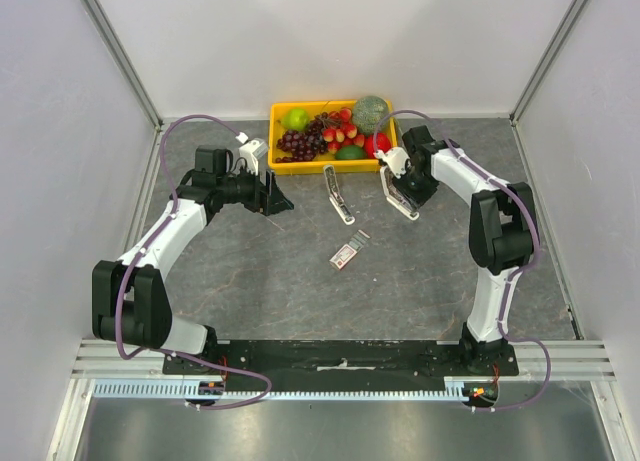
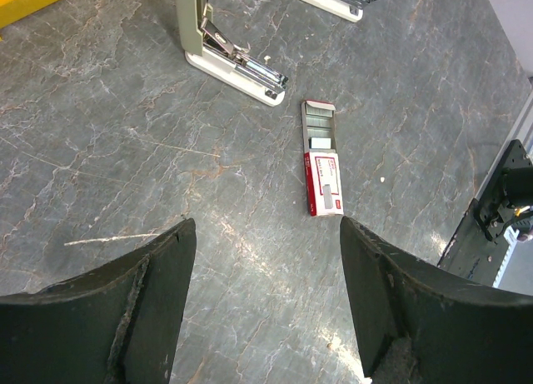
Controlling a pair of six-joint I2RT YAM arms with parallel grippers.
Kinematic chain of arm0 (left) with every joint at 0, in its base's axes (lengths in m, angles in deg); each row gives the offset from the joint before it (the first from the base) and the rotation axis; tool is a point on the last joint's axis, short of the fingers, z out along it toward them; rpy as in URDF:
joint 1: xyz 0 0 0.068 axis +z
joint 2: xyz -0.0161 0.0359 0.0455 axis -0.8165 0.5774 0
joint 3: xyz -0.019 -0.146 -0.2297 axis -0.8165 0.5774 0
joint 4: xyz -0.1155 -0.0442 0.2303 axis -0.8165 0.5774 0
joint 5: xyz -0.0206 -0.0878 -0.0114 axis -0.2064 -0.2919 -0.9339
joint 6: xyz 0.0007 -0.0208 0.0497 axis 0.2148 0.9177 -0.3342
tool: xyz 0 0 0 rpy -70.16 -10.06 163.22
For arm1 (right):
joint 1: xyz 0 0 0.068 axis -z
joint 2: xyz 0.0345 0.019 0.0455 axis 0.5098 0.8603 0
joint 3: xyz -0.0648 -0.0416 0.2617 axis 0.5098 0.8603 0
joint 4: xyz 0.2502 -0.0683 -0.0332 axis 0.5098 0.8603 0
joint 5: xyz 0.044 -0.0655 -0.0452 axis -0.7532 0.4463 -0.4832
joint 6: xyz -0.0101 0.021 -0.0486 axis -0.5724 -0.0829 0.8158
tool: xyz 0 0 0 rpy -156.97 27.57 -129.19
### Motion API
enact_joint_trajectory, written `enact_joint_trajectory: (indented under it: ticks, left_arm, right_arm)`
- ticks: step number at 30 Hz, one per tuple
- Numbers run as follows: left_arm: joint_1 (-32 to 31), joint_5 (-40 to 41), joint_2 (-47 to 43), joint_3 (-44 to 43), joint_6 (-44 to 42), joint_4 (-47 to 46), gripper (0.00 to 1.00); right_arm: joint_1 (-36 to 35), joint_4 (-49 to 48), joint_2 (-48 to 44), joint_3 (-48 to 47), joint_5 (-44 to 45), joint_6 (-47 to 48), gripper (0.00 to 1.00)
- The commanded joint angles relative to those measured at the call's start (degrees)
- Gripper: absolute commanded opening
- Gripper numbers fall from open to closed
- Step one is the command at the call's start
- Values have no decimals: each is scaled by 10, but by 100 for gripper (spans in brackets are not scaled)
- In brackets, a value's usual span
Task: Load the staples into the stapler
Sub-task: Install the staple into the stapler, then move the stapler to the center of the board.
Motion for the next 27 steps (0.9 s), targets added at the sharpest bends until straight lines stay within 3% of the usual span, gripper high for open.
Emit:
enact_joint_trajectory:
  ticks: [1, 10, 17, 27]
  left_arm:
    - [5, -14, -1, 2, -15, -20, 76]
    - [5, -14, -1, 4, -13, -20, 76]
    - [5, -13, 0, 4, -15, -20, 76]
    - [6, -16, -4, 2, -14, -20, 76]
  right_arm:
    - [-1, -9, 9, -18, -2, -4, 34]
    - [-2, -11, 20, -30, -5, -4, 34]
    - [-1, -17, -32, -11, -2, 7, 34]
    - [2, -123, -118, 113, -91, 22, 34]
